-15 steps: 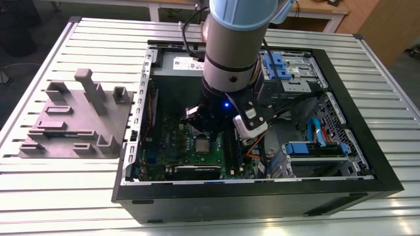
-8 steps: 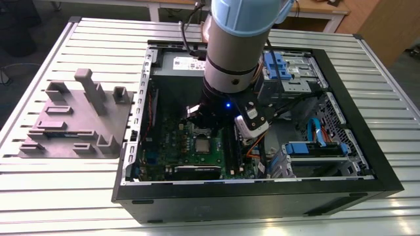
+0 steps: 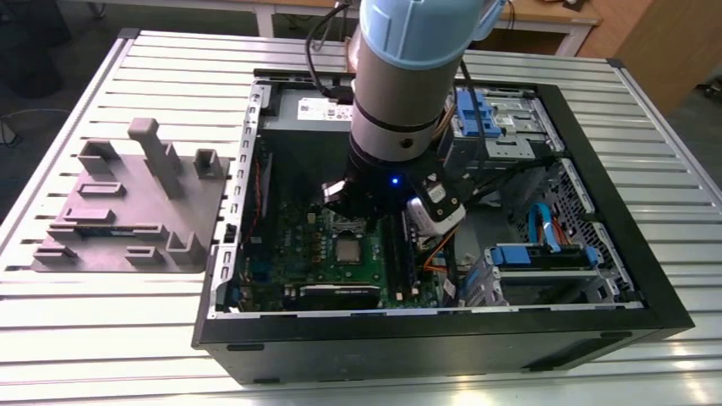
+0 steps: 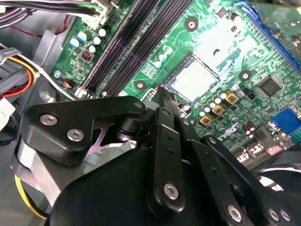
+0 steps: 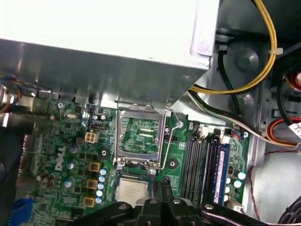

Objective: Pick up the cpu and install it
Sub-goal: 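Close the cpu cover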

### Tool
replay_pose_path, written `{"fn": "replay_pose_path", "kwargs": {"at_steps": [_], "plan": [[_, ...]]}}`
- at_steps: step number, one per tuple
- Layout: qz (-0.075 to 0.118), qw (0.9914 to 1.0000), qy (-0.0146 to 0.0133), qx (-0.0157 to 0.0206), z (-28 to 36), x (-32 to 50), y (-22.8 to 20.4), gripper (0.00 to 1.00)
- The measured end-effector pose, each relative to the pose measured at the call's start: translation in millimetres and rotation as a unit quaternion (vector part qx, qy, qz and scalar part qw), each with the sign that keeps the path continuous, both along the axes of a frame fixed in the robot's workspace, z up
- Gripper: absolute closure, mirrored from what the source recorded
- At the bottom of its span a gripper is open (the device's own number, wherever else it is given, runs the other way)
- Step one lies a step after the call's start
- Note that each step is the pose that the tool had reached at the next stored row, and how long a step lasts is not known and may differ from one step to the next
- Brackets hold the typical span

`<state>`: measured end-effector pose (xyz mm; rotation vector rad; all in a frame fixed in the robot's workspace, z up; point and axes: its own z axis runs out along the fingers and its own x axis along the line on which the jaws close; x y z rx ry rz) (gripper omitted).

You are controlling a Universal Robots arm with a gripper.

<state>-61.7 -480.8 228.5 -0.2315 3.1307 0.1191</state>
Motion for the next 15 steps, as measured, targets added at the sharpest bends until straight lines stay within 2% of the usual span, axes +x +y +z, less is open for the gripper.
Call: {"fn": "replay_pose_path", "kwargs": {"at_steps": [5, 15], "plan": [[0.003, 0.99999, -0.0017, -0.0001, 0.1, -0.1, 0.0, 0.9], [0.003, 0.99999, -0.0022, -0.0001, 0.1, 0.0, 0.0, 0.9]]}}
